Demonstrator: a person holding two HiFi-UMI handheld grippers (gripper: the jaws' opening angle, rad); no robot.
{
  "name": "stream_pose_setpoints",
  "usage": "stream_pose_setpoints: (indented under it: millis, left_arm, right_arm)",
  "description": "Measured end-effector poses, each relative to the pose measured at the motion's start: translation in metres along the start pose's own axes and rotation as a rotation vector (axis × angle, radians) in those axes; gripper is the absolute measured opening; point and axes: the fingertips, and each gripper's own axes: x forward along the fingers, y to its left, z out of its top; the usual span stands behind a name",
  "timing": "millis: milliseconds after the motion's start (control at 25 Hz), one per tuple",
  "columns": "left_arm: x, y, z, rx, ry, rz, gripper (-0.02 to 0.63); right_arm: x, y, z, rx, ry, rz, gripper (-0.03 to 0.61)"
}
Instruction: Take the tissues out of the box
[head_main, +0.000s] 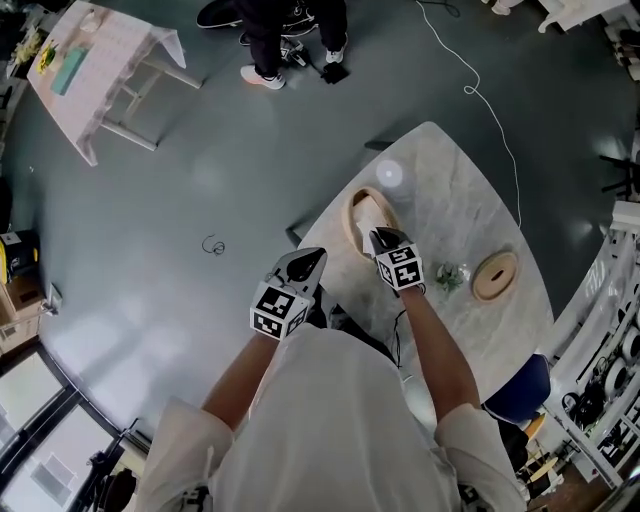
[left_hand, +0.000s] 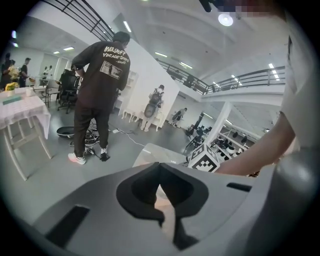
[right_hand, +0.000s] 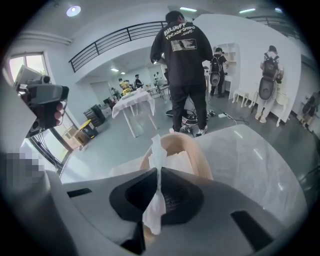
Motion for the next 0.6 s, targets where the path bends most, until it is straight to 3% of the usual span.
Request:
stream_pose_setpoints:
  millis: [200, 600]
  left_arm:
    - [-0.007, 0.009, -0.009, -0.023, 0.012, 0.029, 0.008]
    - [-0.016, 0.024, -0.014, -0.043, 0.009, 0.068, 0.008]
  right_arm:
    - [0.019, -0.001, -0.015, -0.049, 0.085, -0.01, 0.04]
    - [0.036, 0.004, -0.021, -0.055, 0.137, 0.012, 0.04]
